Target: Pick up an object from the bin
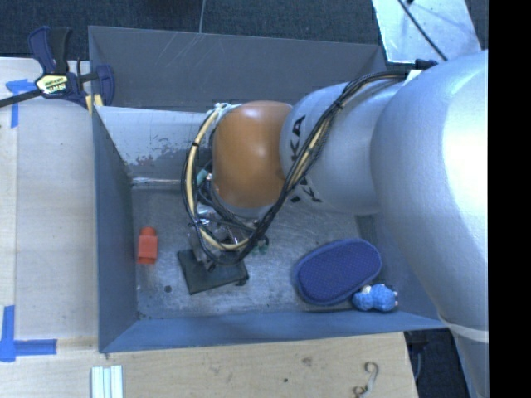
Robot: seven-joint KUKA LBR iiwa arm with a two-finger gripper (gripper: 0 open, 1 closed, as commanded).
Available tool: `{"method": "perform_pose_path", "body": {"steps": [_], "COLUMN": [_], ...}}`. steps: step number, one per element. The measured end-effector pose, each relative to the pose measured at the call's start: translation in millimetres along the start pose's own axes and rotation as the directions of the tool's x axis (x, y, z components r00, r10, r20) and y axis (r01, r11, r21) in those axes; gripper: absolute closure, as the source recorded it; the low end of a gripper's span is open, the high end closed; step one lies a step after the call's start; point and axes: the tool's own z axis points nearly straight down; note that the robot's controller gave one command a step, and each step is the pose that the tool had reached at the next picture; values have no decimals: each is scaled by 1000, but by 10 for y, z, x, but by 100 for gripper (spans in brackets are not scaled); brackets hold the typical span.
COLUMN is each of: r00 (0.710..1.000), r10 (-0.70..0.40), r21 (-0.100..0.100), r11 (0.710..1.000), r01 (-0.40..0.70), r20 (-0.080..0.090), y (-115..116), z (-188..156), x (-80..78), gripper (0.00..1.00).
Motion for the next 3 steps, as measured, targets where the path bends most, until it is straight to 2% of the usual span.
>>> {"method": "perform_pose_path", "body": {"steps": [1,2,3], "r00": [1000,996,965], "r10": [-22,90,263], "r21": [1,2,0], "r11": [1000,996,965], "r01": [22,-90,-263], "r20": [14,2,1], "y": [-73,-592,-134], "z": [-1138,-851,-718], "x": [-85,16,368], "gripper": [100,100,100]}}
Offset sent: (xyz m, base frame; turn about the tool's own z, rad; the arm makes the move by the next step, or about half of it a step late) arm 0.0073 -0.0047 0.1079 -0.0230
